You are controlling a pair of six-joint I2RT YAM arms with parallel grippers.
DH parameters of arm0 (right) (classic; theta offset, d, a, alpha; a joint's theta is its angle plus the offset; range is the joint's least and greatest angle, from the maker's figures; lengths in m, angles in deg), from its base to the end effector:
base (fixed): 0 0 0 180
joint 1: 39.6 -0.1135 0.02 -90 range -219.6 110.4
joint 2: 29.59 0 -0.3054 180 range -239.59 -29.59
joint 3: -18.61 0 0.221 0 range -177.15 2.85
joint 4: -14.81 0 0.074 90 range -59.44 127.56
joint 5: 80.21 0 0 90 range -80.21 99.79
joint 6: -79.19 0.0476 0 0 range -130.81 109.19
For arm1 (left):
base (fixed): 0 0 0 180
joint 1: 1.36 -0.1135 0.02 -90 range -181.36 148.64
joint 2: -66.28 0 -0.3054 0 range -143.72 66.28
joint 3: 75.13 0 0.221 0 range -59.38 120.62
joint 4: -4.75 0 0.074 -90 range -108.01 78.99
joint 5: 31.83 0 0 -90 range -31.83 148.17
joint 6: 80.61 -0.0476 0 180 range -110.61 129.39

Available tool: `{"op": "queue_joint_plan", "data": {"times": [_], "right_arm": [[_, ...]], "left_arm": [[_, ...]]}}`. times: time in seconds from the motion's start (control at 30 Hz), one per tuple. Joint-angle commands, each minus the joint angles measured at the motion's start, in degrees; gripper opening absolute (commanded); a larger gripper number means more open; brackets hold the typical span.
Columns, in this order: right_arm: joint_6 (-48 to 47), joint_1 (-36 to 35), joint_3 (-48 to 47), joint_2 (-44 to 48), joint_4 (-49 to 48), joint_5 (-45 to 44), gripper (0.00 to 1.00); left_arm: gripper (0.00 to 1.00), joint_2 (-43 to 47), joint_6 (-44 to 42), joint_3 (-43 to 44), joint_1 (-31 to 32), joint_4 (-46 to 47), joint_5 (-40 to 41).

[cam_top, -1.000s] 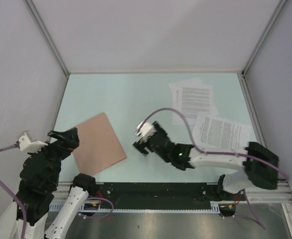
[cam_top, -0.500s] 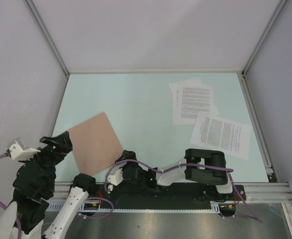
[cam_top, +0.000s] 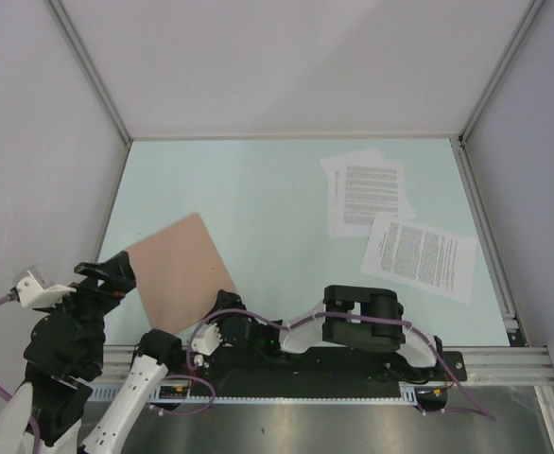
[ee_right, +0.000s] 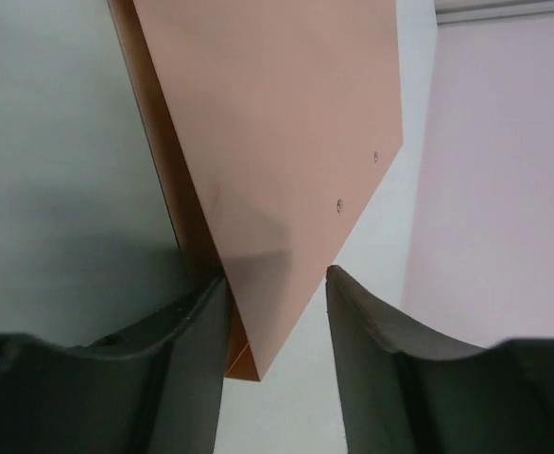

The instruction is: Put the files into the folder

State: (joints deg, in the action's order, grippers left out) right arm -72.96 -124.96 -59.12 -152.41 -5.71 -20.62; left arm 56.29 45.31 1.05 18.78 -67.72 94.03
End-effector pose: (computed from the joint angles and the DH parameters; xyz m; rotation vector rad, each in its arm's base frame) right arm 0.0601 0.4428 0.1658 -1.7474 0.8578 -0.2627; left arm -0.0652 0.0536 0.3564 -0.6784 1.5195 -0.2165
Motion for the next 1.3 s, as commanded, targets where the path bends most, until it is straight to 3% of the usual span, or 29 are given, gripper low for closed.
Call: {"op": "queue_joint_plan", "data": {"times": [0.0,0.1,0.13,0.23,0.37,0.47,0.53,0.67,0.87,1.07,1.27], "right_arm": [[-2.89,0.72,-2.62,-2.77,-9.14,-1.39,0.43],[-2.8,1.07,-4.11,-4.09,-13.62,-4.81,0.21],[-2.37,1.16,-4.38,-4.0,-14.78,-5.7,0.05],[2.19,1.78,-4.91,-1.46,-15.41,-7.64,0.0],[14.31,3.88,-5.96,3.72,-9.8,-10.62,0.0],[29.32,5.81,-6.23,9.08,-2.7,-11.33,0.0],[44.87,8.36,-6.32,13.81,2.32,-9.85,0.0],[70.72,15.3,-3.86,20.16,10.51,0.05,0.0],[95.86,26.02,7.64,25.61,1.76,14.99,0.0],[108.35,29.46,18.98,25.79,-8.79,17.76,0.0],[114.62,32.8,24.09,22.9,-12.51,19.51,0.0]], "left_arm": [[1.0,0.42,-1.03,-0.83,0.34,1.25,0.27],[1.0,-0.54,-0.68,-1.27,0.34,1.51,-0.78],[1.0,-1.16,-0.5,-1.19,0.34,1.51,-1.48],[0.99,-5.54,-1.2,1.27,0.34,0.55,-2.28],[1.0,-11.87,-1.82,6.53,0.34,-0.68,-2.54],[1.0,-17.32,-0.16,10.05,0.34,-1.47,-3.42],[1.0,-21.35,1.16,12.08,0.34,-1.82,-4.21],[1.0,-25.51,4.5,16.3,0.34,-1.83,-7.11],[1.0,-23.32,7.14,8.69,0.34,5.89,-10.45],[1.0,-22.78,9.69,-3.18,0.34,16.71,-17.92],[1.0,-31.03,10.66,-10.85,0.16,24.18,-24.6]]}}
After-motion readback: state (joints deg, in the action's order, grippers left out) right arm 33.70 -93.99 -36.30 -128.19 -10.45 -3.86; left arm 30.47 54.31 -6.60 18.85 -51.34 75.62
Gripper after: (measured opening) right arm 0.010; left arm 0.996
